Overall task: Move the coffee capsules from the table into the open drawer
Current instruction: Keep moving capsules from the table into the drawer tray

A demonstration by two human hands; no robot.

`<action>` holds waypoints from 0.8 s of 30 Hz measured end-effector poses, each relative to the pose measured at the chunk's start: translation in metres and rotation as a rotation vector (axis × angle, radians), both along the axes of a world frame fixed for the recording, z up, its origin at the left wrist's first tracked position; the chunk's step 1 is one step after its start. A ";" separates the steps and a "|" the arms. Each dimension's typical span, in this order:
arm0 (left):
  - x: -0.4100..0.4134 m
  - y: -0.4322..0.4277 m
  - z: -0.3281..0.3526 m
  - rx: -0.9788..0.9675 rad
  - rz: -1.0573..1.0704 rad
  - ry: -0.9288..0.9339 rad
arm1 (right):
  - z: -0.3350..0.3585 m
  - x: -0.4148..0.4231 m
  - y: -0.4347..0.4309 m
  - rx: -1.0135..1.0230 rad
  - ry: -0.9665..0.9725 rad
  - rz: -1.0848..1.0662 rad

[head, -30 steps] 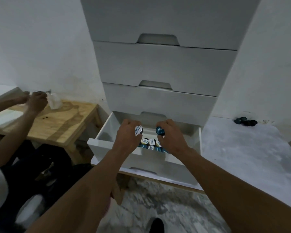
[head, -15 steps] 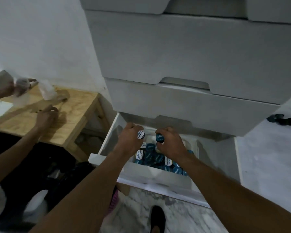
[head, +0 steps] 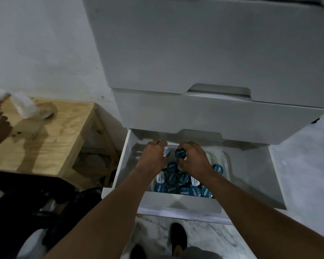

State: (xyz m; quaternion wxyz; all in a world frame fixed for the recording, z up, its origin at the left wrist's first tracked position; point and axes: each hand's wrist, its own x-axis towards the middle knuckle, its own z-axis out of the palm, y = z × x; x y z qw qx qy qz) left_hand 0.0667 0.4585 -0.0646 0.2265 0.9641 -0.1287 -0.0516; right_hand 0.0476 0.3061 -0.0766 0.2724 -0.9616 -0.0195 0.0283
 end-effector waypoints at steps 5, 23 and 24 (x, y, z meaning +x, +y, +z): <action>0.005 -0.003 -0.007 0.030 -0.023 0.015 | -0.003 0.001 -0.001 -0.017 0.040 -0.007; 0.013 -0.004 -0.016 0.180 -0.153 0.030 | -0.017 0.011 0.009 -0.068 0.027 -0.024; 0.014 -0.003 -0.015 0.185 -0.162 0.028 | -0.017 0.011 0.009 -0.073 0.024 -0.019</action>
